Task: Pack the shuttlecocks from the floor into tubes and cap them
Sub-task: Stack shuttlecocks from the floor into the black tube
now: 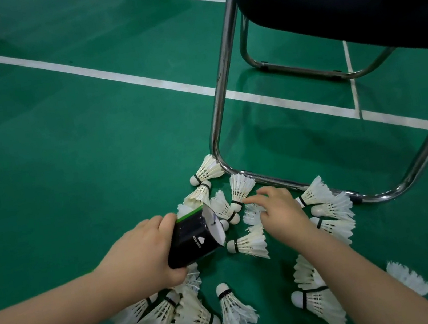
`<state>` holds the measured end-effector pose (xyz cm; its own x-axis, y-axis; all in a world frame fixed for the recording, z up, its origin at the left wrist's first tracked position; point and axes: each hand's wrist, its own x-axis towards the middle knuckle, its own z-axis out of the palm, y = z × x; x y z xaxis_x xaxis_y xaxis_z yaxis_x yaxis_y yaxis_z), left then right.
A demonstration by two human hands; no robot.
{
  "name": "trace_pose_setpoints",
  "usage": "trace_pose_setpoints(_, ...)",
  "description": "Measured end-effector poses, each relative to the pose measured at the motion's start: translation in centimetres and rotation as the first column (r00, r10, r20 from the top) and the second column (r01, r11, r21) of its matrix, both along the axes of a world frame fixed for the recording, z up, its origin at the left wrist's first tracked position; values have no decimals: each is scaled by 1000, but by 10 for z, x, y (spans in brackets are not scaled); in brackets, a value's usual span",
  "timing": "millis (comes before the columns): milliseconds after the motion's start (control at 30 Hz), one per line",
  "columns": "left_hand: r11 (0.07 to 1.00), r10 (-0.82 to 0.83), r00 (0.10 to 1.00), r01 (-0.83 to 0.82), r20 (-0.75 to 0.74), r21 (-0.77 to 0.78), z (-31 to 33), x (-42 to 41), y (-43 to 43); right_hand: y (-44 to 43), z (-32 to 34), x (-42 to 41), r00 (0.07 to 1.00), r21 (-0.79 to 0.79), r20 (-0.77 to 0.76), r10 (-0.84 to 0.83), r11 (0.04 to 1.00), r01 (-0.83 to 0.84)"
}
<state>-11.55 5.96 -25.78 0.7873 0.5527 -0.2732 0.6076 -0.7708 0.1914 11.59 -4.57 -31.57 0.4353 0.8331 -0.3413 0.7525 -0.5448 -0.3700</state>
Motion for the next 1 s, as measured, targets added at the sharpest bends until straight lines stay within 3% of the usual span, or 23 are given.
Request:
trace_pose_setpoints(167,1000,10,1000,-10,8,11,-3,-4,6,1,-24,2,998,-121,68,6,993,2)
trace_pose_setpoints(333,1000,21,1000,-21,-2,5,-6,-7,8,-7,-32,15,983,-85,180,-32,995,48)
trace_pose_setpoints(500,1000,22,1000,-22,-7,-2,-5,-6,7,-14,-31,26,986,-115,127,-112,985,127)
trace_pose_setpoints(700,1000,10,1000,-10,-15,-6,-2,-4,2,-26,-27,35,966,-76,201,-162,981,180)
trace_pose_setpoints(1000,1000,-10,1000,10,-19,3,-1,2,-2,-56,-26,39,871,-22,485,-74,995,96)
